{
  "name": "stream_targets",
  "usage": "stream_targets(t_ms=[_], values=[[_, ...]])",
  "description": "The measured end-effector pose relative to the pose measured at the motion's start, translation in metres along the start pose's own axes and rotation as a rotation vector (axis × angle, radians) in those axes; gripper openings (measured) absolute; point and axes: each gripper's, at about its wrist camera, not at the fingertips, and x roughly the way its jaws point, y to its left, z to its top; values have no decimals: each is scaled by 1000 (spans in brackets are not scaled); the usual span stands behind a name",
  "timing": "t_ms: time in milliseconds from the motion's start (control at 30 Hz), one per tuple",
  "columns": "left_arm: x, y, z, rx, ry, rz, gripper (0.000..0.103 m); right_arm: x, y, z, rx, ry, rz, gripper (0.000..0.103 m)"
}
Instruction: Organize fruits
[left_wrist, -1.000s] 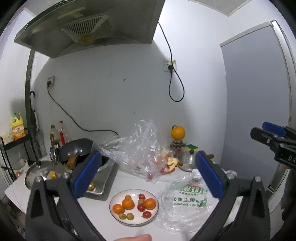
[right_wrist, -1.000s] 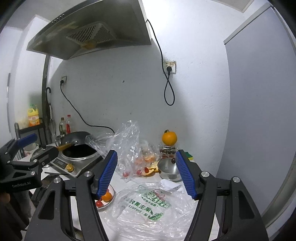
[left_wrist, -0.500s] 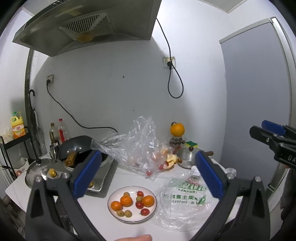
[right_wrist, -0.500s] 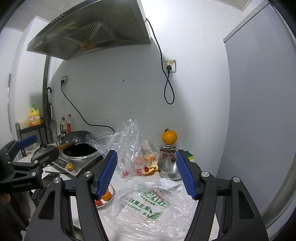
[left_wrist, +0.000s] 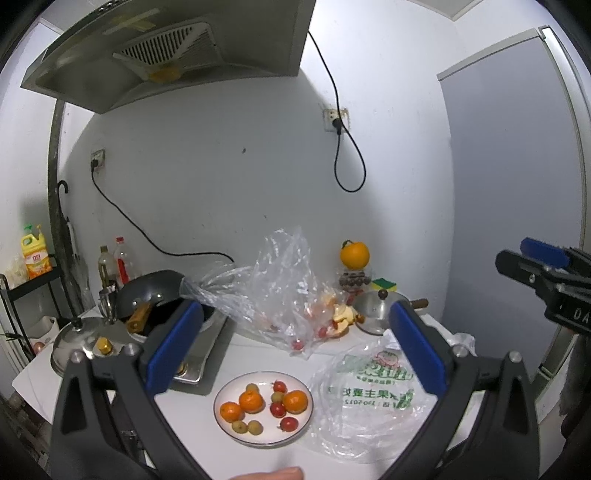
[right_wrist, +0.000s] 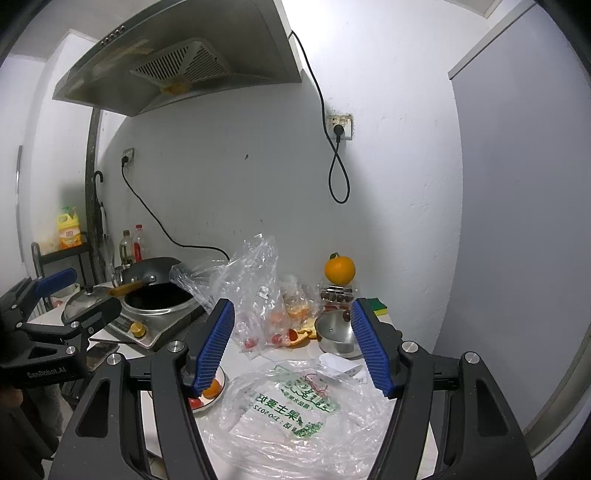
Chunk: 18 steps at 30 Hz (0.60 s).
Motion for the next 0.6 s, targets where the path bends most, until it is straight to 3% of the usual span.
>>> stream_targets(t_ms=[600], values=[[-3, -6, 8, -25, -50, 15, 102, 11, -8, 0, 10, 3, 30, 69]])
